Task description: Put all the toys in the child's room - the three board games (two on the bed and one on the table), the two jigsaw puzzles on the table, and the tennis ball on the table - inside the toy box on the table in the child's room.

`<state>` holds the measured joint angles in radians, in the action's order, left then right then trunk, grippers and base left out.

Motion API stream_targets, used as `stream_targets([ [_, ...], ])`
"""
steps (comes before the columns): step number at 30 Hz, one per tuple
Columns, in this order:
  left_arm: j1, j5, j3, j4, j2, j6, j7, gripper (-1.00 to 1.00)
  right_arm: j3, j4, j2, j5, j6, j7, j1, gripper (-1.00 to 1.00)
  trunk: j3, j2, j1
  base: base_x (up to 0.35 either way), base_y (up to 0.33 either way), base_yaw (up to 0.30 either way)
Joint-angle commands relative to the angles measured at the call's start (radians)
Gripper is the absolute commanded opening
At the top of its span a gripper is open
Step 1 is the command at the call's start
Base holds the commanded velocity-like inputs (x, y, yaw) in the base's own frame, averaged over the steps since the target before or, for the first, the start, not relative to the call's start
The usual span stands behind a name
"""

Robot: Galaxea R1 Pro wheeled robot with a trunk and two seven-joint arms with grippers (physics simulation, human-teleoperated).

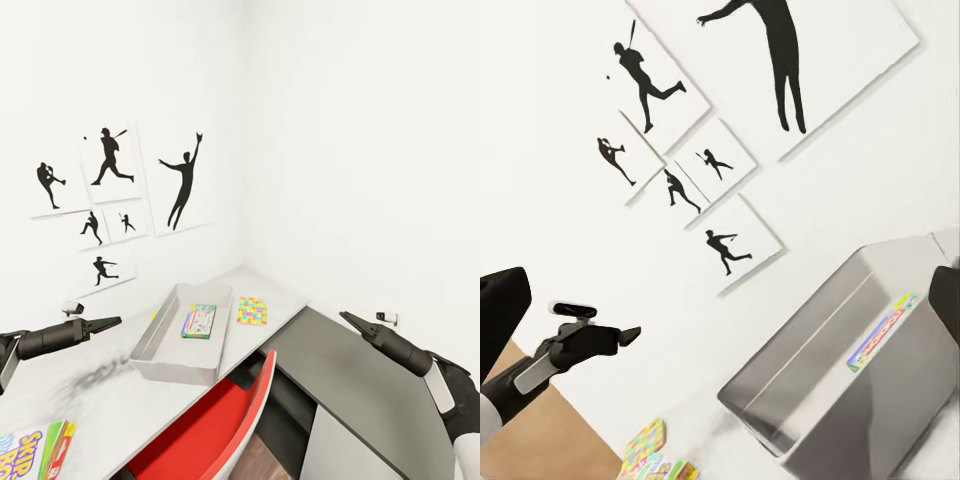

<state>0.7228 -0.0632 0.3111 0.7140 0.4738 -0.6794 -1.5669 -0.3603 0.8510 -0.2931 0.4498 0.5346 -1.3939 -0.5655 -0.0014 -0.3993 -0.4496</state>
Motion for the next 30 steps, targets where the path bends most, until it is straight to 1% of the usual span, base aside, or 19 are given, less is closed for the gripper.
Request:
stream_targets([
  [1, 0.0, 0.0, 0.0, 0.001, 0.0, -0.01, -0.004, 1.0, 0.0, -0.001, 0.0, 0.003, 0.01, -0.002, -0.001, 1.0, 0.001, -0.001, 0.0, -0.04, -0.001, -0.208],
  [9, 0.0, 0.0, 0.0, 0.004, 0.0, -0.01, -0.004, 1.0, 0.0, -0.001, 0.0, 0.003, -0.001, 0.0, -0.001, 1.0, 0.012, -0.001, 0.0, -0.08, -0.001, -0.208],
  [30, 0.0, 0.0, 0.0, 0.004, 0.001, -0.009, -0.004, 1.0, 0.0, -0.001, 0.0, 0.003, -0.005, 0.004, 0.0, 1.0, 0.042, -0.001, 0.0, -0.118, 0.0, -0.208],
])
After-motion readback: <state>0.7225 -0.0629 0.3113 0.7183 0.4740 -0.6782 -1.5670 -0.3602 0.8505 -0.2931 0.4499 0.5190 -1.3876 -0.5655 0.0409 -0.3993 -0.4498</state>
